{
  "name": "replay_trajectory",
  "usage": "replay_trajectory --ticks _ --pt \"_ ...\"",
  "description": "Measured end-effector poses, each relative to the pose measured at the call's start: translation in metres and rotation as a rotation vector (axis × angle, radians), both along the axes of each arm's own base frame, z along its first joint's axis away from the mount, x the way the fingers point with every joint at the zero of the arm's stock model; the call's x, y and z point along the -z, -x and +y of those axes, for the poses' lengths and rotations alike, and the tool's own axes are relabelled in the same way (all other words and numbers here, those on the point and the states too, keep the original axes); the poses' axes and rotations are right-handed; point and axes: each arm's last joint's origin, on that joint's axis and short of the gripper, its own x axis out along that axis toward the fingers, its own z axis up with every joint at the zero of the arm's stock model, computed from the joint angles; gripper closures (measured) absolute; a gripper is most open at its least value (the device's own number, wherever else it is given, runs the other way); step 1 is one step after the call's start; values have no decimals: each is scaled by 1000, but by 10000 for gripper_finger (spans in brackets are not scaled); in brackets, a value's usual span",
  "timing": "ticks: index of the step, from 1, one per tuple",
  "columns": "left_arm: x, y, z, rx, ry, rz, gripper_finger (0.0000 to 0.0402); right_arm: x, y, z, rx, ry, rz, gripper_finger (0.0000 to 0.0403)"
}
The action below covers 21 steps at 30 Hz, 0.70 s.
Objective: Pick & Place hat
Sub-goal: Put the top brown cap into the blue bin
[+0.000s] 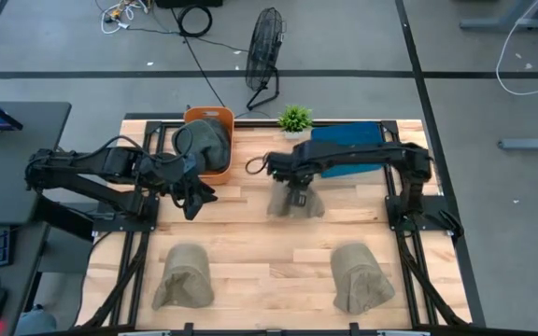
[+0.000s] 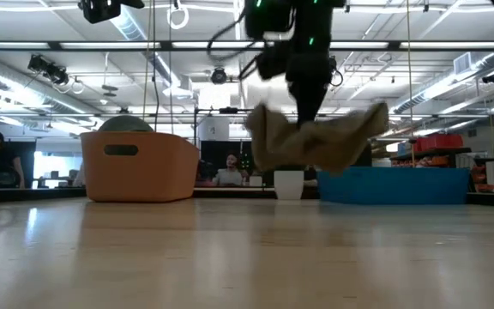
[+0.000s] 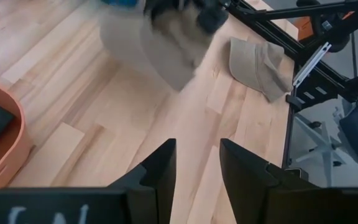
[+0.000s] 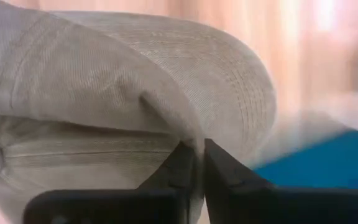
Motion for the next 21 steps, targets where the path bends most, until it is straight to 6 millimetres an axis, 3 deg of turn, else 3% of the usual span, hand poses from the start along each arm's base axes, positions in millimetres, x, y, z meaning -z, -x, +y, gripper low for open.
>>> replay_trajectory --ticks 6,11,15,21 --pt "0 0 0 -16 20 -2 275 -71 44 -18 238 94 -124 393" --pt "0 0 0 -29 36 -3 275 -109 95 -45 567 160 -211 393" --pt "0 0 0 -33 41 -3 275 -123 125 -61 734 189 -222 393" --pt "0 0 0 -34 41 -3 275 -125 153 -88 917 221 -156 393"
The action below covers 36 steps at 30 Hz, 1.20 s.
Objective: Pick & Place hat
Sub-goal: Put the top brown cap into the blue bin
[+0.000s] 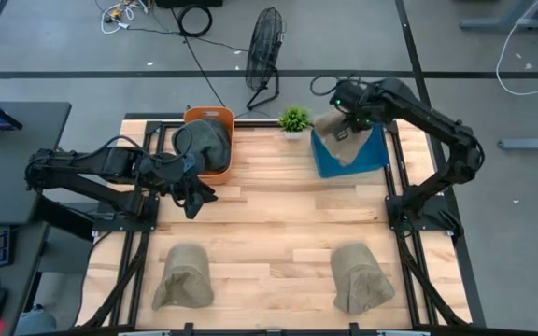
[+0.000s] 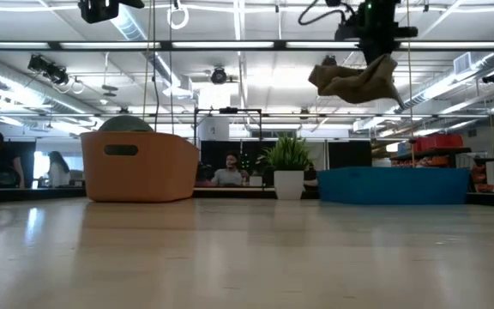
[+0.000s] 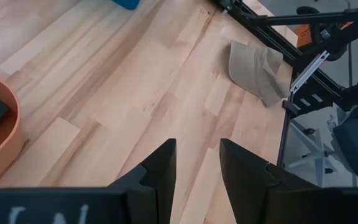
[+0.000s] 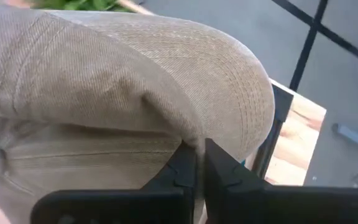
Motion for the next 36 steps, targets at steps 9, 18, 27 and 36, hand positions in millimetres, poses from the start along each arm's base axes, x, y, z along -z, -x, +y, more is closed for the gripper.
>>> replay_trajectory --ticks 9,18,27,36 --pt "0 0 0 0 0 -6 275 51 26 -39 204 -141 88 394" --pt "0 0 0 0 0 -6 275 134 35 -72 264 -87 10 394" --pt "0 0 0 0 0 -6 275 165 55 -73 374 -136 36 391" --pt "0 0 0 1 -1 -6 275 191 60 -67 376 -146 39 352"
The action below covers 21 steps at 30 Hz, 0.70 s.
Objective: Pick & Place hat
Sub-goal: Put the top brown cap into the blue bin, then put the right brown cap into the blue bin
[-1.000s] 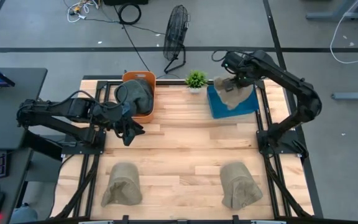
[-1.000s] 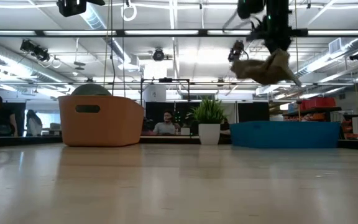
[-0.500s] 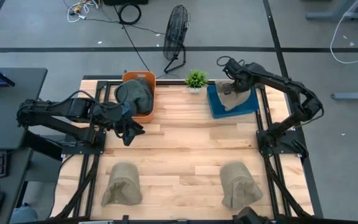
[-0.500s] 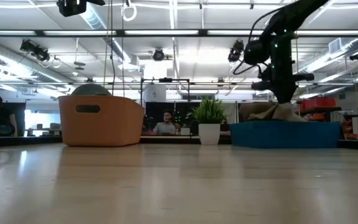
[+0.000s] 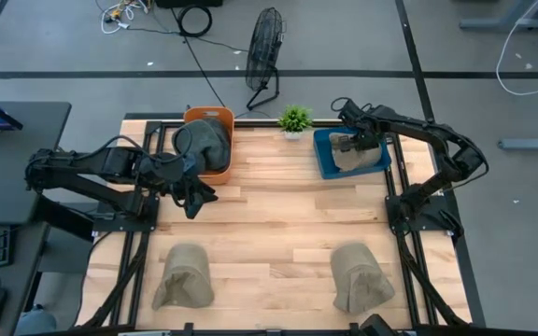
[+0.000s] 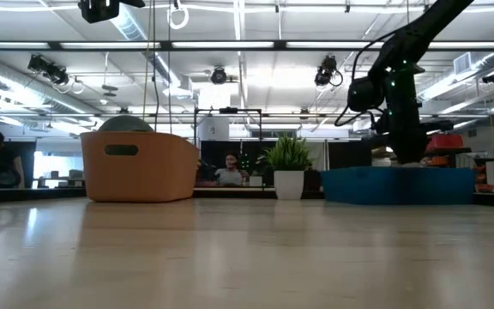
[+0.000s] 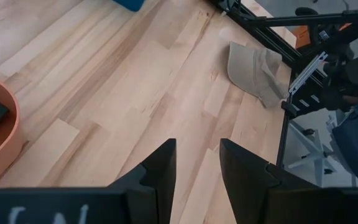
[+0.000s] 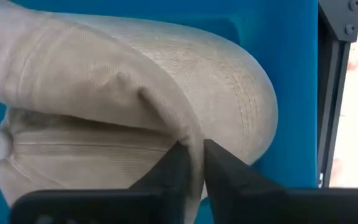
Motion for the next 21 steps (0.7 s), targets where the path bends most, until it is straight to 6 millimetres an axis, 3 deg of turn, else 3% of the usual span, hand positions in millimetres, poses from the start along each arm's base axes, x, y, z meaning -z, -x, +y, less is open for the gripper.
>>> replay_trajectory --ticks 7,13,17,21 --pt "0 0 0 0 0 0 275 0 -1 -2 -25 9 -11 285" --pt "0 0 0 -1 0 0 275 -6 -8 7 -183 -100 -44 242" --pt "0 0 0 -1 0 0 275 -29 -18 20 -351 -138 14 238" --pt "0 0 0 -1 1 0 275 -69 -23 36 -440 -103 45 244"
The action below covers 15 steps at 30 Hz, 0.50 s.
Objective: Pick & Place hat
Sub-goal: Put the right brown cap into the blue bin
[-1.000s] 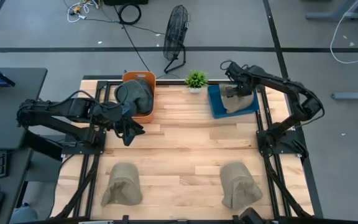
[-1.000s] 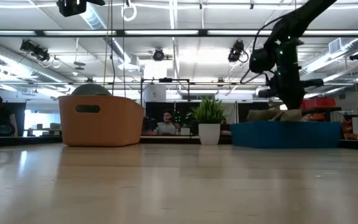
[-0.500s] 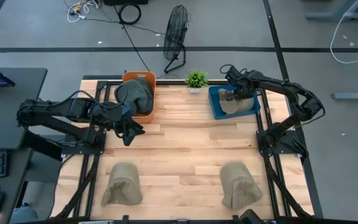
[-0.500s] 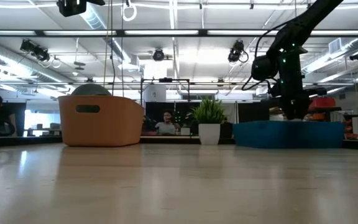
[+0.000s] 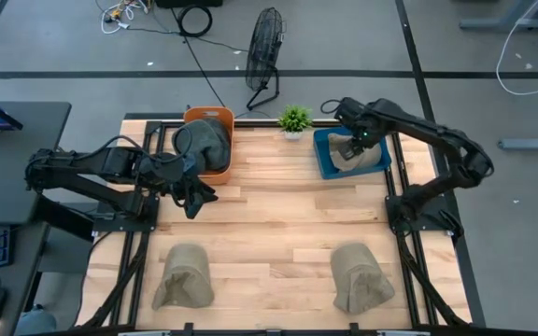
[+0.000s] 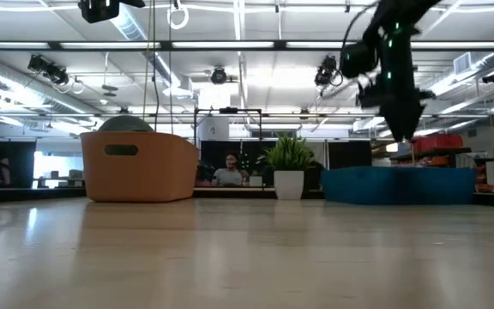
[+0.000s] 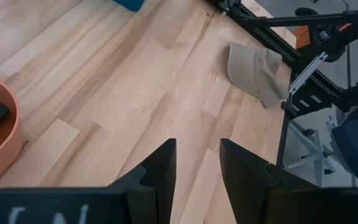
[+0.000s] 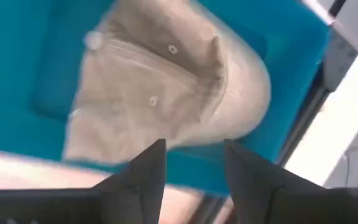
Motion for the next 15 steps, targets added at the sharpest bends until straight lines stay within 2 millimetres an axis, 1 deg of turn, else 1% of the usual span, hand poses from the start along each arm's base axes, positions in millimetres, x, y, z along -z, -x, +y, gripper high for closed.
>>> replay_trajectory --ticks 4,8,11,15 --pt "0 0 0 0 0 0 275 -46 -3 26 -63 28 -91 245" --pt "0 0 0 0 0 0 275 -85 -3 62 -208 47 -248 245" --pt "0 0 0 0 0 0 275 -102 -1 94 -368 14 -356 245" --pt "0 0 0 -4 -3 -1 275 -111 3 137 -573 -103 -462 245"
